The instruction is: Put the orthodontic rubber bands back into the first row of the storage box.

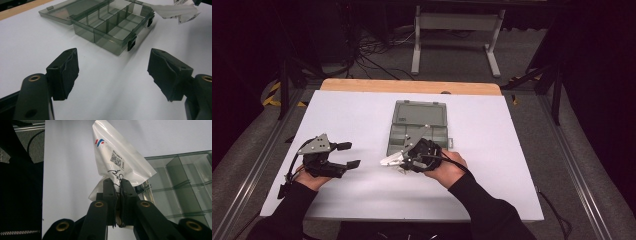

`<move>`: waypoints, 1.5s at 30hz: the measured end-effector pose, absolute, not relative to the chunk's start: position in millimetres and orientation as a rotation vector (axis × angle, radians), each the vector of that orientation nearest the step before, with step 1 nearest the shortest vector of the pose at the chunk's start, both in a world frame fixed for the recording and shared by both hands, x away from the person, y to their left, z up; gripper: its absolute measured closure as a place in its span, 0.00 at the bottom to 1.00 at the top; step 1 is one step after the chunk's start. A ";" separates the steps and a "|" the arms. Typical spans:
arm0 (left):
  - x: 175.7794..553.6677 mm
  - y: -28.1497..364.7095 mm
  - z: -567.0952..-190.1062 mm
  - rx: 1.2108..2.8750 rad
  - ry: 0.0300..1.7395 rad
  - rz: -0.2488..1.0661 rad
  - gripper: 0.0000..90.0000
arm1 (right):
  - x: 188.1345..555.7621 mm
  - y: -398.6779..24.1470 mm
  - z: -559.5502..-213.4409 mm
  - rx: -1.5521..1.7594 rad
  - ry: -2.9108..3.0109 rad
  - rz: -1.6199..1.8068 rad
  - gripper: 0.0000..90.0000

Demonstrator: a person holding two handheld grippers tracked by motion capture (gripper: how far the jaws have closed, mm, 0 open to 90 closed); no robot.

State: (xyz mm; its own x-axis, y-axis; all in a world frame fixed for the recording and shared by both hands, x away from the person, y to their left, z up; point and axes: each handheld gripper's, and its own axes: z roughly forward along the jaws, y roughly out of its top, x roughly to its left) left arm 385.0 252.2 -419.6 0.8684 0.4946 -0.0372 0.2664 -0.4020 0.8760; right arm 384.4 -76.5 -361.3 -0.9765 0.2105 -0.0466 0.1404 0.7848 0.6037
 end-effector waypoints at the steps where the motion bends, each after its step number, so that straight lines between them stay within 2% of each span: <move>1: 385.0 252.2 -419.6 2.009 0.555 0.279 0.28 | 385.1 -77.6 -360.4 0.284 2.859 0.956 0.94; 25: 384.9 252.2 -419.4 2.009 0.554 0.281 0.28 | 409.8 -102.8 -339.4 0.392 2.763 0.971 0.94; 45: 384.8 252.0 -419.7 2.009 0.557 0.274 0.28 | 437.5 -116.4 -336.4 0.482 2.728 0.954 0.94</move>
